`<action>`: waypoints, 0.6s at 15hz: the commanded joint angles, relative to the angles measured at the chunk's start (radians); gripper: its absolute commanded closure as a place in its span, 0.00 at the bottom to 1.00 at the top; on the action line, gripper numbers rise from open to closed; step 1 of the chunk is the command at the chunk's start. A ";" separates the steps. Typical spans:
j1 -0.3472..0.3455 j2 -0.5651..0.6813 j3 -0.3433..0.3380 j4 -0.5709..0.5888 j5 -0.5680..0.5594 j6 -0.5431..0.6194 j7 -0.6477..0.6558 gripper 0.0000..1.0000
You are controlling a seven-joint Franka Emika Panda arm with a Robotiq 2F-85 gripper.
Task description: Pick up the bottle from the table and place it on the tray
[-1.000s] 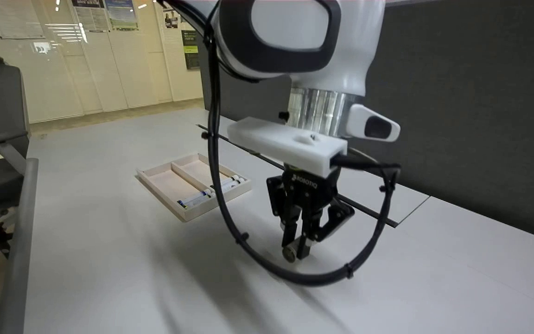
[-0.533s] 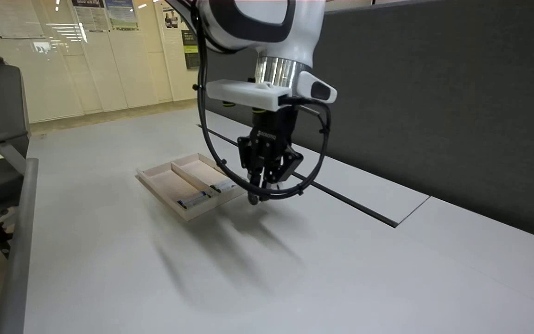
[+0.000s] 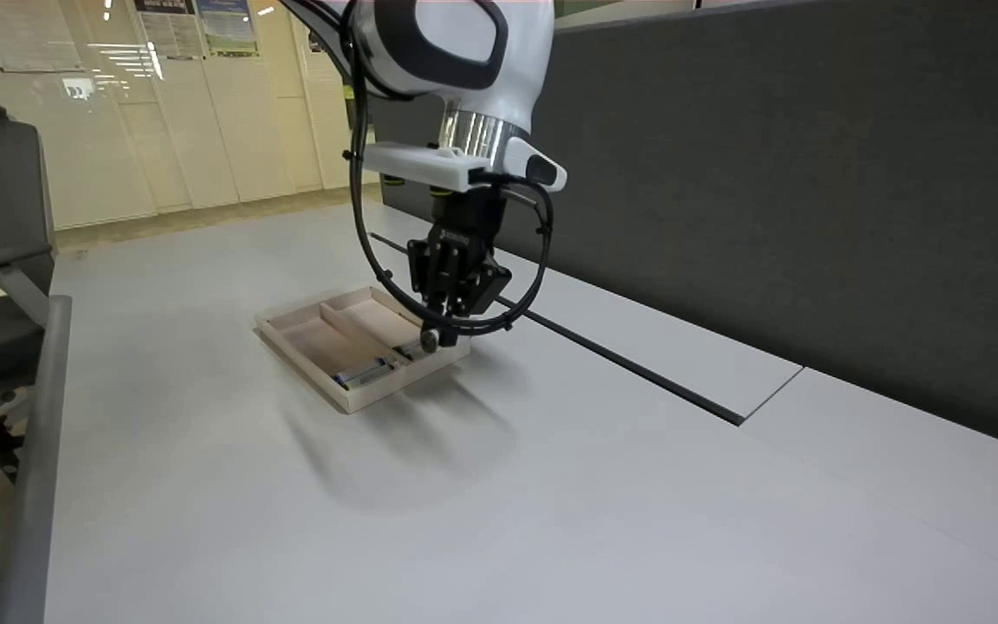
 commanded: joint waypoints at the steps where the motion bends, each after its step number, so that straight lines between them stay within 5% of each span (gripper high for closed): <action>1: -0.012 0.003 0.008 0.004 -0.006 -0.002 0.002 0.73; 7: -0.018 0.004 0.007 0.004 -0.005 -0.002 0.000 0.73; 8: -0.018 0.004 0.008 0.004 -0.005 -0.002 0.000 0.93; 9: -0.016 0.004 0.013 0.006 -0.001 -0.008 -0.001 0.93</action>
